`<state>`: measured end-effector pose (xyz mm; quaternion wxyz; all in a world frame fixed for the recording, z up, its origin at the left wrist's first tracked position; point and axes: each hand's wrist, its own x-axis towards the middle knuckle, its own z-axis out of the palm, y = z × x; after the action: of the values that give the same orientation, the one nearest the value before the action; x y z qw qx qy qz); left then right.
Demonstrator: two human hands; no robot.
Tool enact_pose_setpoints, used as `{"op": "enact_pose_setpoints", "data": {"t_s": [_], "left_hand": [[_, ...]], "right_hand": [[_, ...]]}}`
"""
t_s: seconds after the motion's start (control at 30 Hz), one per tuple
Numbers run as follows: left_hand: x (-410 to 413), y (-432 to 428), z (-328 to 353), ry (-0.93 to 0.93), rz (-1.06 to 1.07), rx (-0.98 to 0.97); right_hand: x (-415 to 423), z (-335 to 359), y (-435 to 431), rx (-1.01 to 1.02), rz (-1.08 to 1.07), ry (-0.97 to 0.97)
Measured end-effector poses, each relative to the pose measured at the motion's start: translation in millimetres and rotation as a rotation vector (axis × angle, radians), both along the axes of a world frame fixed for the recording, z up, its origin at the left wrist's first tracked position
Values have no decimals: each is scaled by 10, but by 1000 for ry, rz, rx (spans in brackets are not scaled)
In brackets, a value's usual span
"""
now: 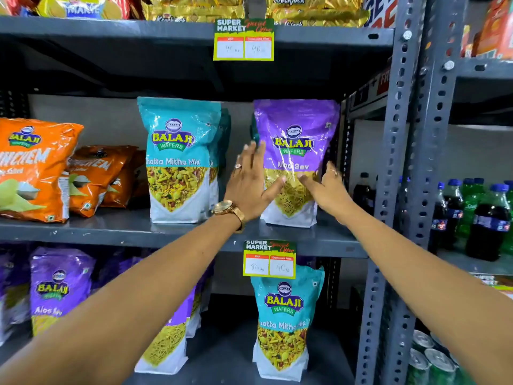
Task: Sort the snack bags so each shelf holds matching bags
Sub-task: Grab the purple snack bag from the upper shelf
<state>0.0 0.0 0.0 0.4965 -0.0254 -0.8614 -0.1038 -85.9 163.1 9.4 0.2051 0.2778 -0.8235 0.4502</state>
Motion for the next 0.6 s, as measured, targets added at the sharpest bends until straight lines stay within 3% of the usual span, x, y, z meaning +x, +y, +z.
{"op": "enact_pose_setpoints", "data": {"t_s": [0.13,0.23,0.33,0.6], "left_hand": [[-144,24,-232,-167,-107,231],[-302,-20,-375,-268,-232,527],[-421,-92,-407,-367,-414,681],[-583,-351,-485,-348,-626,946]], "right_hand": [[-85,-277,-47,117,98,-188],[-142,-419,-106,-60,238,-183],[-222,-488,-110,-187,427,-238],[-396,-572,-16,-322,471,-351]]}}
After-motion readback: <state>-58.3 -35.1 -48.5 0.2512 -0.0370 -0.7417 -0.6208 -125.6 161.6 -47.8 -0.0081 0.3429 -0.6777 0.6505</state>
